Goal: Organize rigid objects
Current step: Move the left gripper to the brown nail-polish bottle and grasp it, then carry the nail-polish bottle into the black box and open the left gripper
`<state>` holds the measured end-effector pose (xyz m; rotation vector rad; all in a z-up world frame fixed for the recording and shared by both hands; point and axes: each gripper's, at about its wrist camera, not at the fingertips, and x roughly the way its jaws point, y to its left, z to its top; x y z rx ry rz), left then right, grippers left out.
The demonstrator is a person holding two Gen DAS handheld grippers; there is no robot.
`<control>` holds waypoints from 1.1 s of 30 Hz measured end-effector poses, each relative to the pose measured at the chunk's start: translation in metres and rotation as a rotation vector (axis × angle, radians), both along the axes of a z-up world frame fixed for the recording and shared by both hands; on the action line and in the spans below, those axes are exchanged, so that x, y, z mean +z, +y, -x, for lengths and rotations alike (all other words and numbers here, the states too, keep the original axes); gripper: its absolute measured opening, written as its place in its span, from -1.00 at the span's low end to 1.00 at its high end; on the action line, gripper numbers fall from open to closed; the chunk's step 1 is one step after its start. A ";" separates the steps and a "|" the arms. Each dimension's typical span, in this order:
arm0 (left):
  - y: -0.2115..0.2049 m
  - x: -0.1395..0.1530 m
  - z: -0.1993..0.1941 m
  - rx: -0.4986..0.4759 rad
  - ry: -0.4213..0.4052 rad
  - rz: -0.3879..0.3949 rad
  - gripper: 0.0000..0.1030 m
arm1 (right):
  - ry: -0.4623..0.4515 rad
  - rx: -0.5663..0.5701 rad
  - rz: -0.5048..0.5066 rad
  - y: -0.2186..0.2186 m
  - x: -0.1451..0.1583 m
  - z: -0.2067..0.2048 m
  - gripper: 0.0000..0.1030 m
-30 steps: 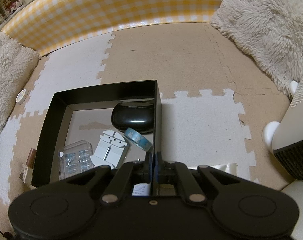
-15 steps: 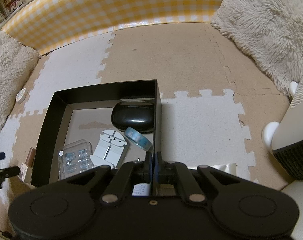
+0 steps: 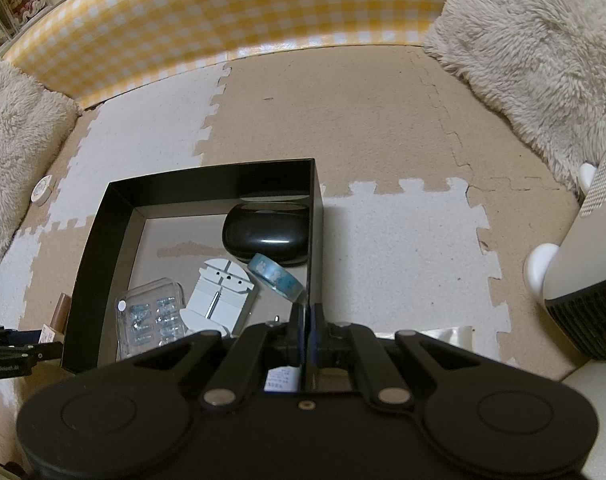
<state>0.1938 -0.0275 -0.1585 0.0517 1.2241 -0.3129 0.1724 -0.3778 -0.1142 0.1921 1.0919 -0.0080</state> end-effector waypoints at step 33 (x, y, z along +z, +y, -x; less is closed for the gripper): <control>-0.055 0.075 -0.003 -0.066 -0.134 0.339 -0.36 | 0.001 0.000 -0.002 0.000 0.000 0.000 -0.93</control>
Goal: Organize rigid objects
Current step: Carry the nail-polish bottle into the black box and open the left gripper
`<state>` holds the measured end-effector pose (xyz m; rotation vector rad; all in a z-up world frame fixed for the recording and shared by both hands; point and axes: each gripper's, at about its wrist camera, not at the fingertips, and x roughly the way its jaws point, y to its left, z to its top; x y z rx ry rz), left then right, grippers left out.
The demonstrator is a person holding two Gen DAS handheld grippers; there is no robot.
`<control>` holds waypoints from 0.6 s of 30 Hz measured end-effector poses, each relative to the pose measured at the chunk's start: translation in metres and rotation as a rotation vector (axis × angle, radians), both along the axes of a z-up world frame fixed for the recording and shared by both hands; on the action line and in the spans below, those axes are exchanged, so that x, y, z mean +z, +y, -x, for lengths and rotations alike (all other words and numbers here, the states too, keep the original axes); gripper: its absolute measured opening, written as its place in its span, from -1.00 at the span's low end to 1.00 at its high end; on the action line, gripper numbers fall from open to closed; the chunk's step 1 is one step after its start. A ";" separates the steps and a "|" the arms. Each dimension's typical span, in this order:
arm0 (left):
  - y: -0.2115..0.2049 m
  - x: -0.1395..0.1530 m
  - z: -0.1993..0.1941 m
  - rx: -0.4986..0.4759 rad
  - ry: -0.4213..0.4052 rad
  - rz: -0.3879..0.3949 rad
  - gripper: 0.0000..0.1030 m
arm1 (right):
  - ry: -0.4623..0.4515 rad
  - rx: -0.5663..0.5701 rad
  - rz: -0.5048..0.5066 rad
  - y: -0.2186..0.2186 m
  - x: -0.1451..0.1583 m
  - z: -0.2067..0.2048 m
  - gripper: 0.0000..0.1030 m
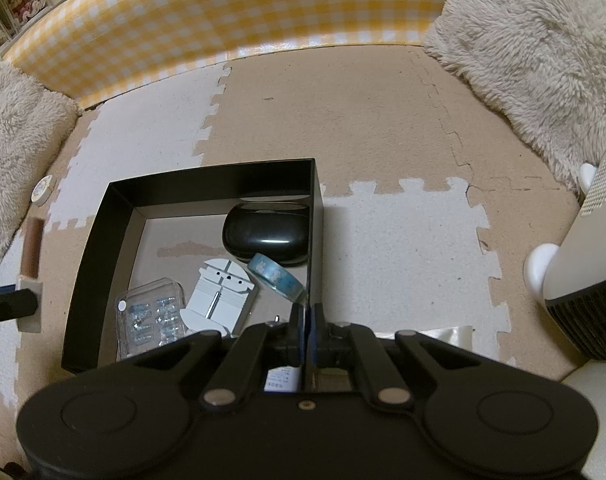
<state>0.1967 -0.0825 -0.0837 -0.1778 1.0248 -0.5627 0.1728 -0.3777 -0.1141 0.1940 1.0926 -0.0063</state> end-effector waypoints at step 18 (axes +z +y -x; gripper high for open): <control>-0.100 -0.043 -0.049 -0.143 -0.033 -0.168 -0.35 | -0.002 0.000 -0.009 -0.001 0.000 0.000 -0.93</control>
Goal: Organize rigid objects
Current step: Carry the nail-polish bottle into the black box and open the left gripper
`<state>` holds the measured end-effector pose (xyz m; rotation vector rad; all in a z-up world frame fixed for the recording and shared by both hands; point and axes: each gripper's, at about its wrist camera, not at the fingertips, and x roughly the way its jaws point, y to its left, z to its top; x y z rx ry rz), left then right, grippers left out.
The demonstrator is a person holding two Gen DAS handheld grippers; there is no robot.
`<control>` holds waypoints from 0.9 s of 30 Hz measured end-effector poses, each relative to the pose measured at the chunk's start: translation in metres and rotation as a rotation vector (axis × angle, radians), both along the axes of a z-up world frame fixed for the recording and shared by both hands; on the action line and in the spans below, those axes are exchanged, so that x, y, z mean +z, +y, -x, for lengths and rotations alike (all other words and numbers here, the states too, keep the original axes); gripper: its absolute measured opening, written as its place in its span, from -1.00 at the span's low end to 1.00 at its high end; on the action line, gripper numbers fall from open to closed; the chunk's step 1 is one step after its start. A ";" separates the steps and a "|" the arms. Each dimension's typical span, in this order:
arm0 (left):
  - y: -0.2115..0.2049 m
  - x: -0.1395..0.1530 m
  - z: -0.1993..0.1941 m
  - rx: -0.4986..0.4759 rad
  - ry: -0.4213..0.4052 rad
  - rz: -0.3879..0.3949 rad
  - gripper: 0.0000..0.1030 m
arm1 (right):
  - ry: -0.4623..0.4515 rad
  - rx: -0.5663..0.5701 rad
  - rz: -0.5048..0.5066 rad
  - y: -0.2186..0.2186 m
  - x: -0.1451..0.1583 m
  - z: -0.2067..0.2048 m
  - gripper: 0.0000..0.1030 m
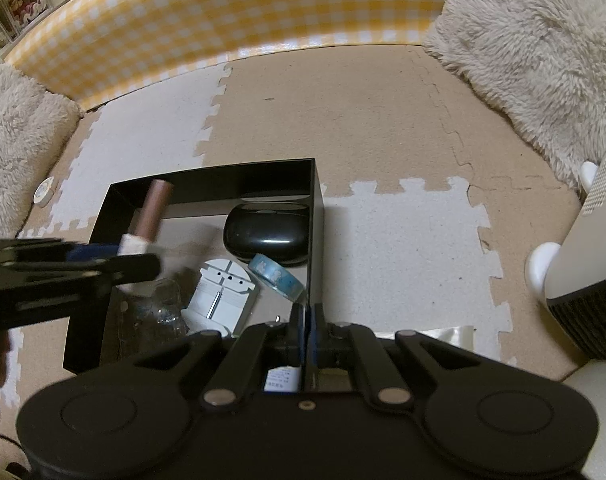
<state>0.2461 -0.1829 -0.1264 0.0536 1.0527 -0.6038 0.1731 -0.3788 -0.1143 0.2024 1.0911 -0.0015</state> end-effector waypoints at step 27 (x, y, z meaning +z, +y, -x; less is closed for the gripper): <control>-0.021 -0.027 -0.007 -0.062 0.064 -0.074 -0.22 | 0.000 0.004 -0.007 -0.002 0.000 -0.001 -0.93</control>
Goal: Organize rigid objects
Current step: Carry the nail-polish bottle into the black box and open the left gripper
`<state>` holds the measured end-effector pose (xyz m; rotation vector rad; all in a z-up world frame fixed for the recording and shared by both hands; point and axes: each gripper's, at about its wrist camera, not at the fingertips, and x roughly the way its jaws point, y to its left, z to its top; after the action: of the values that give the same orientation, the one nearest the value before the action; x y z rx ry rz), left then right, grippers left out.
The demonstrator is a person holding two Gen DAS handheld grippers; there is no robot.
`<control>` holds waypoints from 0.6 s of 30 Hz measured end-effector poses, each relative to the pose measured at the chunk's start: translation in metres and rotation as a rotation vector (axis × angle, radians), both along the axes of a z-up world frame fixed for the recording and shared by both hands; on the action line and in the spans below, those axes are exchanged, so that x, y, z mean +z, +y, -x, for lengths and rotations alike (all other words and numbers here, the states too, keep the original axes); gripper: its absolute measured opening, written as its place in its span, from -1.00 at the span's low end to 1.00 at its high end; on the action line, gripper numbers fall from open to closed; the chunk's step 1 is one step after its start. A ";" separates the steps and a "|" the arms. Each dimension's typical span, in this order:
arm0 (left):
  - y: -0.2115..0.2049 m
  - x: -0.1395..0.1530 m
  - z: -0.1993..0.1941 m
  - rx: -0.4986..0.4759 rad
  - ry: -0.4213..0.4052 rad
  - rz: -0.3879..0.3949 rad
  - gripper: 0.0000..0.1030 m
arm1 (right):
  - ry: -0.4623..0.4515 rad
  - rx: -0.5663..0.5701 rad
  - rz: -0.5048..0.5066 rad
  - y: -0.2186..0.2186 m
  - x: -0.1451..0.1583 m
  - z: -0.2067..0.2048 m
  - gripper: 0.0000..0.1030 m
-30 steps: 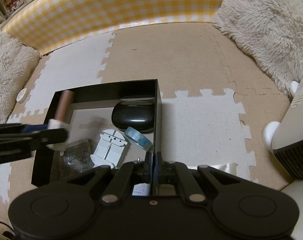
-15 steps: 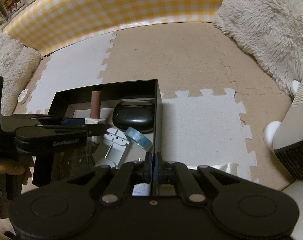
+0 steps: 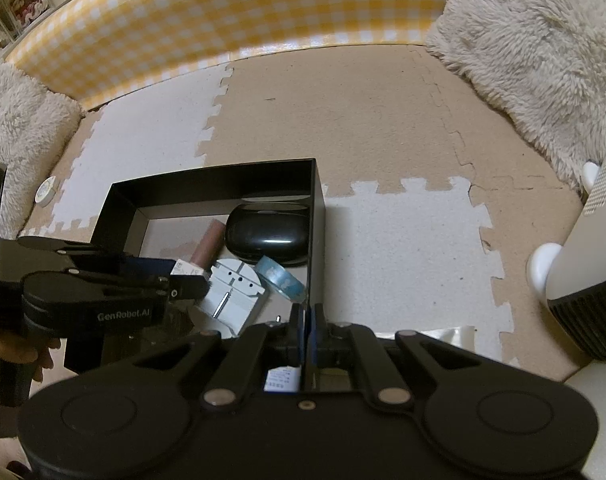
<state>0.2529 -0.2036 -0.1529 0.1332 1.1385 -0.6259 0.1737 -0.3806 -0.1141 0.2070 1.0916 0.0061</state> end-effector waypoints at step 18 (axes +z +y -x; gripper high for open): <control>0.008 0.042 0.027 -0.038 -0.086 -0.018 0.96 | 0.000 0.000 -0.001 0.000 0.000 0.000 -0.92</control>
<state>0.2257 -0.1955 -0.1105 0.1958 1.0611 -0.6377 0.1739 -0.3809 -0.1142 0.2079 1.0917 0.0065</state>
